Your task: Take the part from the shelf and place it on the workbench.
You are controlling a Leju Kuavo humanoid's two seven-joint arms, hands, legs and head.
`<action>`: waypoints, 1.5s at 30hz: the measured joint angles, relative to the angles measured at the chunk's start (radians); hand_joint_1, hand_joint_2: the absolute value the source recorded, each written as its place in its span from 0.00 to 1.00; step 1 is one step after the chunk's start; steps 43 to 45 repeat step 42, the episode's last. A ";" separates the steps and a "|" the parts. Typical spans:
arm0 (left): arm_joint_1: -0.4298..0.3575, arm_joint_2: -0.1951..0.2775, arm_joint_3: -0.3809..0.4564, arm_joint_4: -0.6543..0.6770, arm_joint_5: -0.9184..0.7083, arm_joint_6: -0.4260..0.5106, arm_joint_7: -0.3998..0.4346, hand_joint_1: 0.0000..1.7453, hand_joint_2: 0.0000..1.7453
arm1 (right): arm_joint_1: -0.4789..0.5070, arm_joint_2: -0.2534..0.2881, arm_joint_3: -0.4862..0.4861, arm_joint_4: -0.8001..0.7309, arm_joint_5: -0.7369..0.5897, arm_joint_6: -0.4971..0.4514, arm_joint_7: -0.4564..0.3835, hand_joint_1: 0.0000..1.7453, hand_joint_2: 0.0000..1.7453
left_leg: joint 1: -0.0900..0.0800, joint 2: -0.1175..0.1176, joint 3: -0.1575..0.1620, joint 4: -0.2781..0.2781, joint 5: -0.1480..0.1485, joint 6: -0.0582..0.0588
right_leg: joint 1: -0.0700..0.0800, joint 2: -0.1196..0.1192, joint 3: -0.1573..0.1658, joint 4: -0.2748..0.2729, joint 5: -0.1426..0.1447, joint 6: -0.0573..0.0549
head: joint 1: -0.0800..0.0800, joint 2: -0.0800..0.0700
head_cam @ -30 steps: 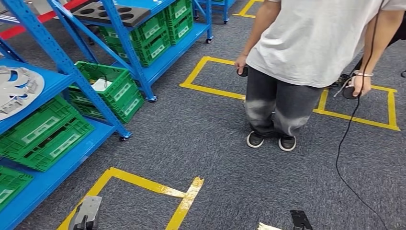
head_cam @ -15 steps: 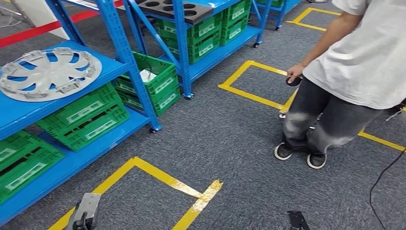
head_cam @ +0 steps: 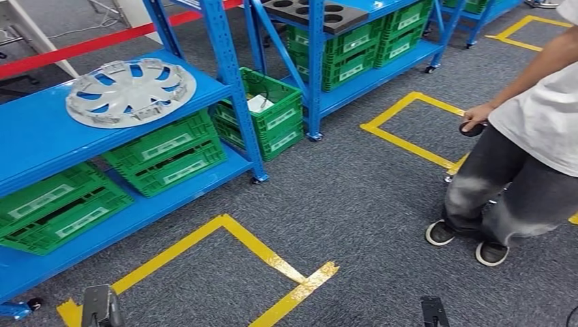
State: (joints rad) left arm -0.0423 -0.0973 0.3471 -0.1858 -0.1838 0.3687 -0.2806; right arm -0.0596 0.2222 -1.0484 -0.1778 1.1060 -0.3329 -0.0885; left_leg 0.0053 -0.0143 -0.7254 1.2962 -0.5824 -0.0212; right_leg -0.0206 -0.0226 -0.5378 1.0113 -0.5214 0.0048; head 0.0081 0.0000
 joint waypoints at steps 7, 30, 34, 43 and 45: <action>-0.002 0.000 0.077 -0.001 0.009 -0.006 -0.020 0.00 0.00 | -0.004 0.005 0.001 0.001 0.000 0.014 0.004 0.00 0.00 | -0.026 0.082 0.135 -0.268 0.114 0.032 | 0.013 -0.086 0.025 -0.002 -0.023 0.018 | -0.001 0.000; -0.005 -0.012 0.087 -0.001 -0.077 -0.007 0.028 0.00 0.00 | 0.000 0.004 -0.003 0.002 -0.021 0.088 0.025 0.00 0.00 | 0.000 0.000 0.003 -0.006 -0.001 -0.004 | -0.001 0.029 -0.005 0.008 -0.002 -0.001 | 0.002 0.000; -0.001 -0.012 0.086 -0.001 -0.078 -0.011 0.026 0.00 0.00 | -0.001 0.004 -0.004 0.002 -0.022 0.096 0.019 0.00 0.00 | -0.003 0.003 0.069 -0.138 0.095 0.012 | 0.002 0.014 0.007 0.008 -0.011 0.000 | 0.002 0.000; -0.001 -0.011 0.083 -0.001 -0.076 -0.017 0.025 0.00 0.00 | -0.006 0.005 -0.005 0.002 -0.022 0.109 0.010 0.00 0.00 | -0.006 0.007 0.152 -0.299 0.121 0.045 | 0.005 0.011 -0.003 0.031 -0.042 0.037 | 0.006 0.000; -0.001 -0.011 0.083 -0.001 -0.076 -0.017 0.025 0.00 0.00 | -0.006 0.005 -0.005 0.002 -0.022 0.109 0.010 0.00 0.00 | -0.006 0.007 0.152 -0.299 0.121 0.045 | 0.005 0.011 -0.003 0.031 -0.042 0.037 | 0.006 0.000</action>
